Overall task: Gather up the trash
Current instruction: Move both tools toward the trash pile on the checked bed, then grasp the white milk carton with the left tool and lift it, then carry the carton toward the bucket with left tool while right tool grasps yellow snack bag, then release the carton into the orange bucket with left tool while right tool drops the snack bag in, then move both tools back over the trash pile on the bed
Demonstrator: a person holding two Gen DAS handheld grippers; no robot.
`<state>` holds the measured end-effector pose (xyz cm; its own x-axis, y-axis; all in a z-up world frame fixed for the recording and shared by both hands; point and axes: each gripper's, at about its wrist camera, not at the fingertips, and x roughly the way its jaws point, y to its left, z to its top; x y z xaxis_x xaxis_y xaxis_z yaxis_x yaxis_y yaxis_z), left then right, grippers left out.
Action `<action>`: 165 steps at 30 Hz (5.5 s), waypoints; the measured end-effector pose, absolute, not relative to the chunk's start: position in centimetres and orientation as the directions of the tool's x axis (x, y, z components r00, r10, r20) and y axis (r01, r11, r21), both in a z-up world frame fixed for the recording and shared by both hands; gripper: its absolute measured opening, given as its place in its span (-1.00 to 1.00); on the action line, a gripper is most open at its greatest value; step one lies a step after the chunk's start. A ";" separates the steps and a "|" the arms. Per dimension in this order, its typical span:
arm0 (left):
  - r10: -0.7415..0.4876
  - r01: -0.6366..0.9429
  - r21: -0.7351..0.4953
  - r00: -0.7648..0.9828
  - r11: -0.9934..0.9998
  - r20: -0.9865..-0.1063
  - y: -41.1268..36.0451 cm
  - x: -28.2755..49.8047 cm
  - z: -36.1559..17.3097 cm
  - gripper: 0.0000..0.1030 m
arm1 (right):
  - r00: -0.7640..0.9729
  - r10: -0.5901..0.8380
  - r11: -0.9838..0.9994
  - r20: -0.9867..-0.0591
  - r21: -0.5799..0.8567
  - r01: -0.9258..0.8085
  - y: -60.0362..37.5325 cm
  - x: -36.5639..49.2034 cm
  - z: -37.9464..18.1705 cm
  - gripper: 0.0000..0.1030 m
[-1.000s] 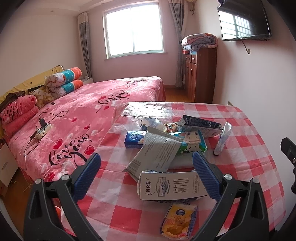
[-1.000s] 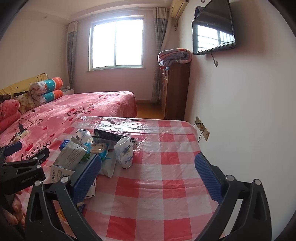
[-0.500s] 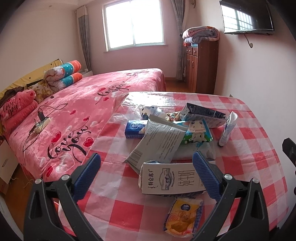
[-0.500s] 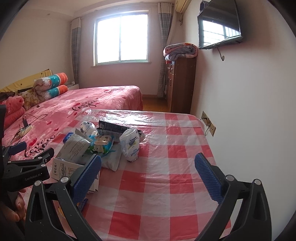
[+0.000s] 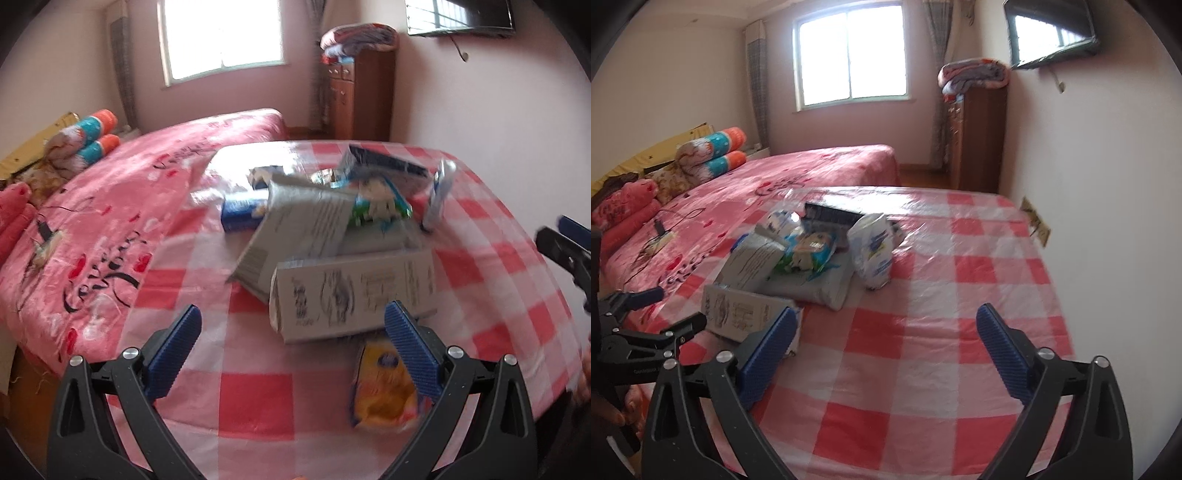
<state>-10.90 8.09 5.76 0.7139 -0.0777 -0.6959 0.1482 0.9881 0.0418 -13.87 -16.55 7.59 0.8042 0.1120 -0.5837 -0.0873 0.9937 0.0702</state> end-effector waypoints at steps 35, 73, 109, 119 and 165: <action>-0.239 0.778 0.424 0.571 0.464 -0.785 3.1 -7.6 4.7 0.94 | 0.440 0.471 0.830 -0.765 0.214 -0.516 -6.0 -15.7 -0.5 0.81; -0.053 0.194 0.121 0.705 0.973 -0.707 15.1 -10.7 6.2 0.30 | 0.472 0.453 0.840 -0.756 0.185 -0.510 -3.5 -14.2 -0.1 0.70; 0.150 -0.250 -0.041 0.695 0.967 -0.703 31.9 -21.9 3.3 0.30 | 0.449 0.450 0.750 -0.772 0.054 -0.659 3.9 -13.8 2.5 -0.36; 0.273 -0.436 -0.027 0.611 0.900 -0.743 36.4 -26.1 1.5 0.30 | 0.139 0.712 0.445 -0.688 0.290 -0.847 15.3 -16.1 6.9 -0.34; 0.112 -0.065 0.093 0.724 0.993 -0.680 16.0 -13.4 8.7 0.68 | 0.679 0.555 0.832 -0.480 0.324 -0.451 -6.2 -10.6 7.1 0.87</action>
<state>-13.45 16.03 8.68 0.7243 0.1116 -0.6804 -0.0652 0.9935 0.0935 -10.62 -6.16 7.09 0.6794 0.5552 -0.4798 -0.4507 0.8317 0.3242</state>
